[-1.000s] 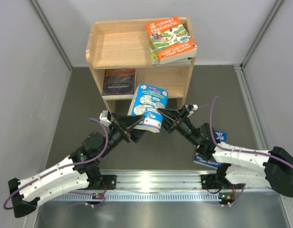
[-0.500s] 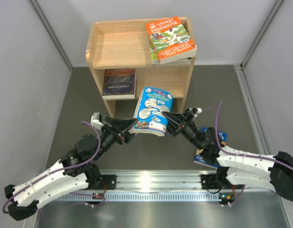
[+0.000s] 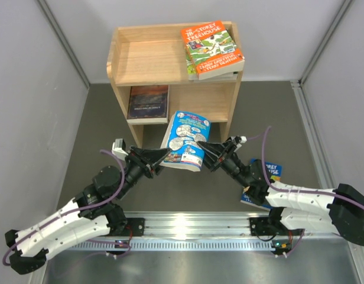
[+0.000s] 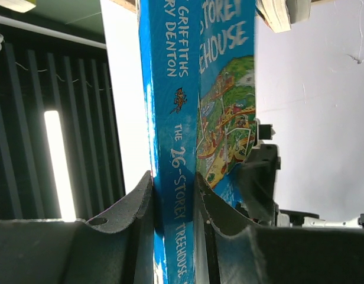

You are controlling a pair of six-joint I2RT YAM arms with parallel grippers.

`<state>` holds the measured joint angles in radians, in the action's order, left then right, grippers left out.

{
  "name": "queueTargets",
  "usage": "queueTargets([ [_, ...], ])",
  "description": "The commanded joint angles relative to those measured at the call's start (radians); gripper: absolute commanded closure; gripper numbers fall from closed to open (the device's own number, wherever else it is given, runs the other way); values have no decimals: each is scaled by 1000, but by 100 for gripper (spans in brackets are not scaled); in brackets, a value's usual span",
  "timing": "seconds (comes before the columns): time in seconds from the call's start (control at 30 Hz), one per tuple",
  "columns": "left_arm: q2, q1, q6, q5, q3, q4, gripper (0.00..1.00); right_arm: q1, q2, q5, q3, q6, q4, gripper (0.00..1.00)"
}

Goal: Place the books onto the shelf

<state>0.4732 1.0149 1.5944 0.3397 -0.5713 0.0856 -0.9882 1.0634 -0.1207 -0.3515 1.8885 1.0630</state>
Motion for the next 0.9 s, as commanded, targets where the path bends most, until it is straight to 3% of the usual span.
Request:
queueTargets([
  [0.0, 8, 1, -30, 10, -21, 69, 64, -40, -17, 32, -38, 23, 275, 100],
  [0.3, 35, 1, -83, 25, -131, 244, 75, -40, -72, 1, 40, 24, 265, 100],
  [0.37, 36, 1, -90, 27, -147, 284, 99, -40, -77, 1, 43, 24, 264, 100],
  [0.47, 41, 1, -123, 30, -179, 302, 100, -40, -68, 16, 34, 29, 253, 98],
  [0.57, 54, 1, -203, 39, -251, 305, 100, -40, -49, 44, 14, 31, 253, 63],
  [0.6, 62, 1, -227, 45, -281, 333, 100, -40, -43, 53, 11, 27, 255, 47],
  [0.63, 82, 1, -272, 61, -356, 360, 100, -38, -40, 70, 6, 26, 259, 21],
  [0.73, 137, 1, -371, 81, -525, 451, 100, -37, -36, 105, 11, 15, 267, 2],
  [0.87, 203, 1, -488, 93, -714, 506, 100, -36, -83, 116, 86, 4, 270, 0],
])
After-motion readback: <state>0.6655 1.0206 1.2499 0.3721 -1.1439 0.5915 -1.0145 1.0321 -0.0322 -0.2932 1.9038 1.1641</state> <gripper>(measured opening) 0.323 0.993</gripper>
